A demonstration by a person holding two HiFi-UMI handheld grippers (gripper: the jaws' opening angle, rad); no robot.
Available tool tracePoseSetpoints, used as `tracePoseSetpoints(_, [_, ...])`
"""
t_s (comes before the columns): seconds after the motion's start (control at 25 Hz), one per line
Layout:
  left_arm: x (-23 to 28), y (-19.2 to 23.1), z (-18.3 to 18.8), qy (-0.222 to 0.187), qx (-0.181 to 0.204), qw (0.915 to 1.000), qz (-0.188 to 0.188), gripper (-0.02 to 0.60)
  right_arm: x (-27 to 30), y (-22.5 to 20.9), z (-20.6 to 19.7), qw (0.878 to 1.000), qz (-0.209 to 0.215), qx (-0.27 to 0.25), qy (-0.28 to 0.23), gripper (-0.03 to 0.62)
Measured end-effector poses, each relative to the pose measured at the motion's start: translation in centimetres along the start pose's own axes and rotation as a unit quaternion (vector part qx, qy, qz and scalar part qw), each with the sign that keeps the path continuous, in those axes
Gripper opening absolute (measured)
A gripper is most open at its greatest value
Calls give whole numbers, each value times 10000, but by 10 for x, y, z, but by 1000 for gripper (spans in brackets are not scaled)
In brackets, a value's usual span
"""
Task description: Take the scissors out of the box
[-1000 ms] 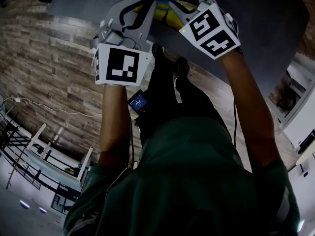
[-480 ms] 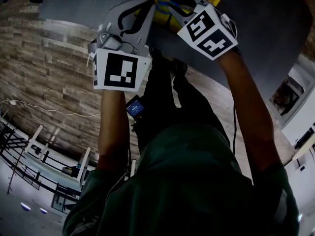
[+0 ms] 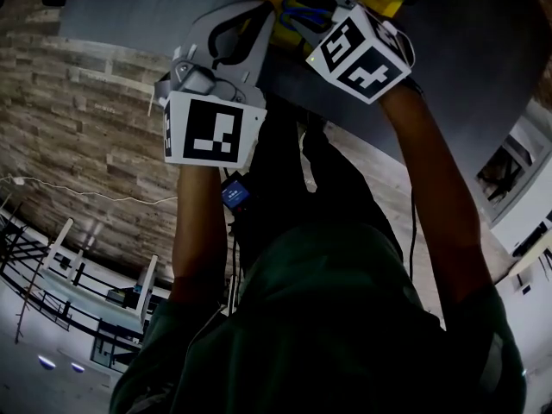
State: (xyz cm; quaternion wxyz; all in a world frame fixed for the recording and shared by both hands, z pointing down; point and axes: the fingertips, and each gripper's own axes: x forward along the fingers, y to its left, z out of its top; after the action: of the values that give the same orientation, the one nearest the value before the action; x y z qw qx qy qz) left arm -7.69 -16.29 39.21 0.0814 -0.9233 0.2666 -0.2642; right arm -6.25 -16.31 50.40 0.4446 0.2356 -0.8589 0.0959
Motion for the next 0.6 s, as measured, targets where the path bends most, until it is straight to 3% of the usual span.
tracePoseSetpoints(0.36, [5,4,-5,-37,-70,10000,-43,0,20,5,-14,9979,284,-196,544,94])
tracePoseSetpoints(0.6, [9,2,-5,-33,-87,9999,-74,0,20,4,-16,9978,382,-109,533,93])
